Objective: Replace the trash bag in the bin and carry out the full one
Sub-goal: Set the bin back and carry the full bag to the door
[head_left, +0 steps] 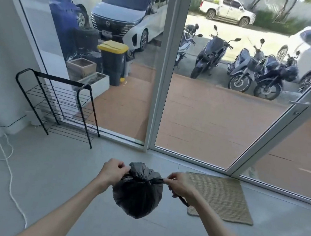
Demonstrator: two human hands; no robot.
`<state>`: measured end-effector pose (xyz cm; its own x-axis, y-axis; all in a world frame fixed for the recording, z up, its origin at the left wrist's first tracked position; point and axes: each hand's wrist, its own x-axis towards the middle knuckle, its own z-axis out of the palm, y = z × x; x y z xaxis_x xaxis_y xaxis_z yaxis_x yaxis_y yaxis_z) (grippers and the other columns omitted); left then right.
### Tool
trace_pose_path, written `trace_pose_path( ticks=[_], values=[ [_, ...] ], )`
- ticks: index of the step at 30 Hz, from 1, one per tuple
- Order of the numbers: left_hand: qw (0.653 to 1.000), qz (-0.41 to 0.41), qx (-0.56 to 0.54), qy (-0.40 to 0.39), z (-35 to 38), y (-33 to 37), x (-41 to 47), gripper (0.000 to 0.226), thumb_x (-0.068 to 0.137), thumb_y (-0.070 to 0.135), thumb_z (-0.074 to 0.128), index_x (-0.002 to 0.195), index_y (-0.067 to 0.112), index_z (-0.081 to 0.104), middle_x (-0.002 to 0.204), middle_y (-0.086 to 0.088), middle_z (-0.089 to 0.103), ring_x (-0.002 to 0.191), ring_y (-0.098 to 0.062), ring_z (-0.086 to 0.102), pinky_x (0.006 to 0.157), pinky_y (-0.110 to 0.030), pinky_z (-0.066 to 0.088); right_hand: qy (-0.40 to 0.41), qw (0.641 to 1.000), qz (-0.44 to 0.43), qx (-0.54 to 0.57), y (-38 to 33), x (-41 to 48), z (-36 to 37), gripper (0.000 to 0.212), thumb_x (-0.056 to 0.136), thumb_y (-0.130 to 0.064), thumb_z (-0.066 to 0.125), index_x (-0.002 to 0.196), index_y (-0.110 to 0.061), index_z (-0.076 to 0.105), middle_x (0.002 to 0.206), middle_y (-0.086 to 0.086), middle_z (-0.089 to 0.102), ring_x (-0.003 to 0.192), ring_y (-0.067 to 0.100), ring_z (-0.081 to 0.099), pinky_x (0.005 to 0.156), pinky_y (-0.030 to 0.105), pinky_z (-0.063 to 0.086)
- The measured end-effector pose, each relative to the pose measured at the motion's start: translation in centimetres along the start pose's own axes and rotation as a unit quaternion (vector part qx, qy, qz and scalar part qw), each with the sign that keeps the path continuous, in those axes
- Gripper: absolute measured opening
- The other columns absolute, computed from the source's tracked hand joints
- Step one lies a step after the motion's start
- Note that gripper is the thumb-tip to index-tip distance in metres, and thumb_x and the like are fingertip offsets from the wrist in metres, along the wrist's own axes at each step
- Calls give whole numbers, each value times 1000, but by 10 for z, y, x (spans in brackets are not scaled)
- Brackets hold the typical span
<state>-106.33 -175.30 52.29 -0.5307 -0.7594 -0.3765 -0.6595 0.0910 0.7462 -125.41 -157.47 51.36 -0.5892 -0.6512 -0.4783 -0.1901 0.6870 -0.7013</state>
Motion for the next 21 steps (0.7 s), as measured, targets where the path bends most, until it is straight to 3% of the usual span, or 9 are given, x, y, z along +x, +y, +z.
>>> trace_pose_path(
  ticks=[9, 14, 21],
  values=[
    [998, -28, -15, -54, 12, 47, 130, 24, 93, 19, 59, 82, -1, 68, 60, -7, 59, 47, -20, 47, 35, -17, 28, -14, 987, 77, 138, -24, 113, -39, 19, 94, -17, 64, 96, 1, 71, 76, 12, 68, 59, 18, 63, 59, 31, 57],
    [995, -53, -20, -85, 32, 61, 211, 22, 84, 10, 55, 64, 9, 65, 55, -8, 62, 43, -21, 50, 51, -32, 40, -34, 980, 82, 176, -31, 187, -65, 14, 96, -12, 59, 96, -4, 69, 79, 11, 69, 61, 16, 62, 59, 29, 56],
    [983, -149, -87, -56, 76, 81, 281, 25, 91, 6, 59, 68, 5, 69, 55, -8, 60, 41, -20, 46, 44, -27, 44, -68, 967, 149, 195, -12, 292, -78, 10, 94, -2, 58, 98, -3, 68, 79, 11, 67, 64, 20, 59, 60, 31, 56]
  ],
)
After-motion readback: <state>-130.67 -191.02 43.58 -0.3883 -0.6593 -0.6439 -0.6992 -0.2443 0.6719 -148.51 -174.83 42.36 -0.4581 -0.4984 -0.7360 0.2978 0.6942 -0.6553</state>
